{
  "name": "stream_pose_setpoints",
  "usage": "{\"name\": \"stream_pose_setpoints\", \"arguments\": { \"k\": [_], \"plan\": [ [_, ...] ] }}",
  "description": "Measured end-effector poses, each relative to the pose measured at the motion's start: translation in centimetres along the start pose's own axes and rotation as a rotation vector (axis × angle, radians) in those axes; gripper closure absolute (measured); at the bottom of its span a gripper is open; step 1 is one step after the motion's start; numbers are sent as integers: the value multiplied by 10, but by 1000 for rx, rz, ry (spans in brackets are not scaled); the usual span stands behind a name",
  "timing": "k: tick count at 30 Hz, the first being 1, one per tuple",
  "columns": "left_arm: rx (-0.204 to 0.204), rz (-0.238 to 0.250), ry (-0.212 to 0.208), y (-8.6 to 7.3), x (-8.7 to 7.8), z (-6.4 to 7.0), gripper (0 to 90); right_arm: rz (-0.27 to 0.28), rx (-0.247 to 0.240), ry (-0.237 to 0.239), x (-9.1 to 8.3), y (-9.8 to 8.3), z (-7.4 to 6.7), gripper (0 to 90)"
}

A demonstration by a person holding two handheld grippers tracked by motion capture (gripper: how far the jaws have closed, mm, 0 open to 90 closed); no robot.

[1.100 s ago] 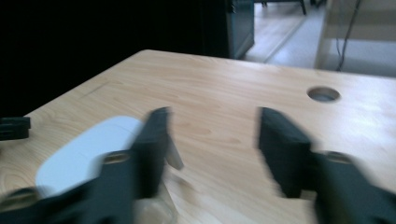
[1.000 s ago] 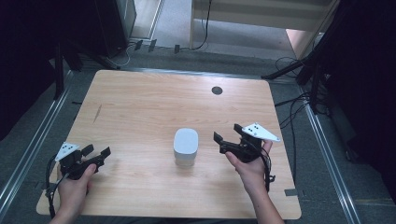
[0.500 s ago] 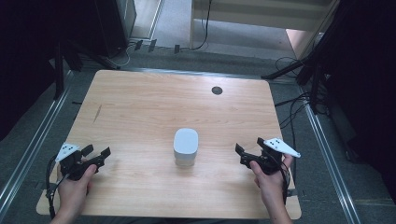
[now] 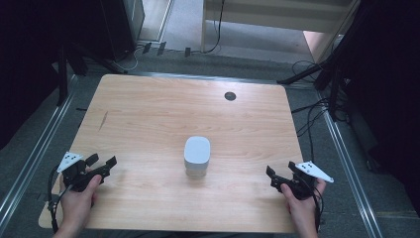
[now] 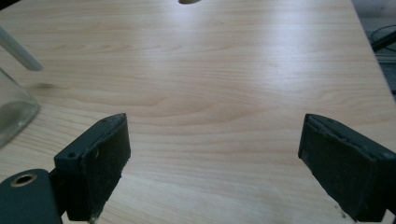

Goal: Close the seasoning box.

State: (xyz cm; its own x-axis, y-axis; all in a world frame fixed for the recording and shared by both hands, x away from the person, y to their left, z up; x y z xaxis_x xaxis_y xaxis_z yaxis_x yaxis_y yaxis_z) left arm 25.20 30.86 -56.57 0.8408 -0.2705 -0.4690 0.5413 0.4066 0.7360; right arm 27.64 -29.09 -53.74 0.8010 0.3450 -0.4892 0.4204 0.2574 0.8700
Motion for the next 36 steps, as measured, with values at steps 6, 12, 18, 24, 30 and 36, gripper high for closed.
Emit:
{"name": "stream_pose_setpoints", "arguments": {
  "k": [6, 12, 18, 24, 30, 36],
  "plan": [
    [0, 3, 3, 0, 0, 0, 240, -16, 20, -29, -10, -17, 13, 103],
    [3, 5, 6, 0, 0, 0, 240, -27, 20, -77, -19, -34, 27, 120],
    [4, 8, 1, 1, 0, 0, 241, 4, 11, -60, -19, -37, 25, 127],
    [11, 18, -1, 1, 0, 0, 241, -18, -67, -64, -16, -37, 15, 130],
    [10, 18, 0, 1, 1, 0, 241, -14, -20, -60, -16, -38, 21, 134],
    [16, 13, 2, 1, 1, 1, 248, -13, -21, -57, -16, -38, 21, 136]
  ]
}}
Point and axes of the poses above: each handheld gripper's, and its own axes: x roughly forward along the jaws, y roughly out of its top, z roughly to its right, the point moved 3 cm from there along x, roughly forward along the jaws, and after that the axes turned 15 degrees about -x, right-handed, at the moved point
